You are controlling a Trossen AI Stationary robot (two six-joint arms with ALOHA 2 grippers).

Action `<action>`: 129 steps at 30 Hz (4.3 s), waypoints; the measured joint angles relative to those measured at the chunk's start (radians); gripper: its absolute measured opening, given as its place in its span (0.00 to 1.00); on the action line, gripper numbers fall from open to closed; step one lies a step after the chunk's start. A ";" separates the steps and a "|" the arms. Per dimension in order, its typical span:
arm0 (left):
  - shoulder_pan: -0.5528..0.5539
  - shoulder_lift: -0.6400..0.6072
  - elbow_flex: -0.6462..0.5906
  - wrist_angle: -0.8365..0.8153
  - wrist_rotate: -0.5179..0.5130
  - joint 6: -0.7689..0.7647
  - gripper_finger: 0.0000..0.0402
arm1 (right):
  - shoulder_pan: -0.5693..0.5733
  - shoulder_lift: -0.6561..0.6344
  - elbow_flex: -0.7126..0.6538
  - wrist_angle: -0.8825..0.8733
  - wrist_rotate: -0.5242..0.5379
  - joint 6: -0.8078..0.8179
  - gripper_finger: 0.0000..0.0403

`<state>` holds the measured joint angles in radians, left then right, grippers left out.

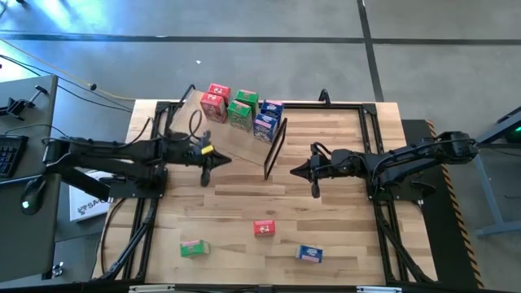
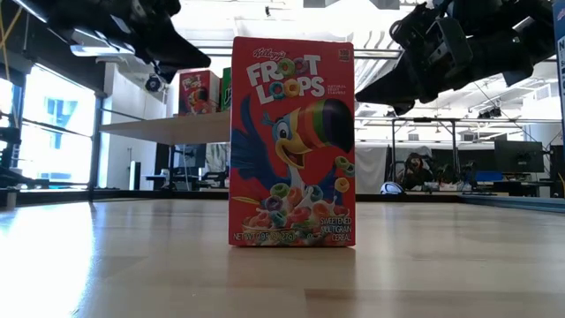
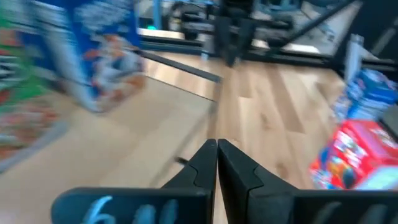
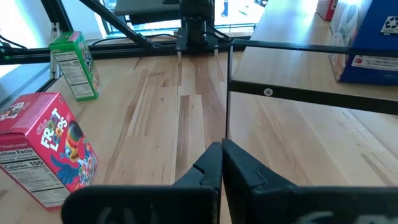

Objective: Stack cereal on shelf
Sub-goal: Put the red cereal box on the shelf aligned with the other red cereal box

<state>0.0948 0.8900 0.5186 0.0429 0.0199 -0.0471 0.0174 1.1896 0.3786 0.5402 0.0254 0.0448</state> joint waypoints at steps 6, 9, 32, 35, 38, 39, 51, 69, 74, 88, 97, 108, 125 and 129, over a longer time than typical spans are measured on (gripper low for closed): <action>-0.087 0.037 0.000 0.025 -0.021 -0.070 0.01 | 0.000 0.000 0.000 0.004 0.001 0.000 0.00; -0.132 0.050 0.017 -0.024 -0.041 -0.100 0.01 | 0.000 0.000 0.000 0.004 0.022 0.000 0.00; -0.441 0.571 0.529 -0.335 -0.079 -0.294 0.28 | 0.000 0.000 0.000 0.002 0.042 -0.024 0.00; -0.485 0.665 0.636 -0.401 -0.093 -0.341 0.38 | 0.000 0.000 0.000 0.001 0.042 -0.024 0.00; -0.518 0.752 0.750 -0.487 -0.114 -0.387 0.46 | 0.005 0.000 0.000 -0.003 0.042 -0.022 0.00; -0.526 0.778 0.786 -0.515 -0.125 -0.397 0.49 | 0.008 0.000 0.000 -0.004 0.042 -0.021 0.00; -0.550 1.016 1.096 -0.808 -0.205 -0.494 0.64 | 0.055 0.000 0.000 -0.005 0.077 -0.019 0.00; -0.589 1.048 1.145 -0.885 -0.287 -0.536 0.64 | 0.080 0.000 0.000 0.005 0.124 0.010 0.00; -0.589 1.048 1.145 -0.885 -0.297 -0.534 0.64 | 0.084 0.000 0.000 0.005 0.129 0.011 0.00; -0.588 1.093 1.145 -0.878 -0.262 -0.525 0.64 | 0.084 0.000 0.000 0.004 0.130 0.009 0.00; -0.584 1.093 1.145 -0.883 -0.276 -0.464 0.57 | 0.084 0.000 0.000 0.003 0.130 0.009 0.00; -0.584 1.088 1.145 -0.933 -0.298 -0.368 0.37 | 0.084 0.000 0.000 -0.004 0.130 0.008 0.00; -0.545 0.743 1.146 -1.339 -0.346 -0.230 0.34 | 0.083 0.000 0.000 -0.001 0.117 0.002 0.00; -0.483 0.629 1.146 -1.438 -0.352 -0.214 0.34 | 0.083 0.000 0.000 0.007 0.112 0.001 0.00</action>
<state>-0.3879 1.5190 1.6642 -1.3947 -0.3317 -0.2612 0.1005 1.1896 0.3786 0.5473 0.1376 0.0456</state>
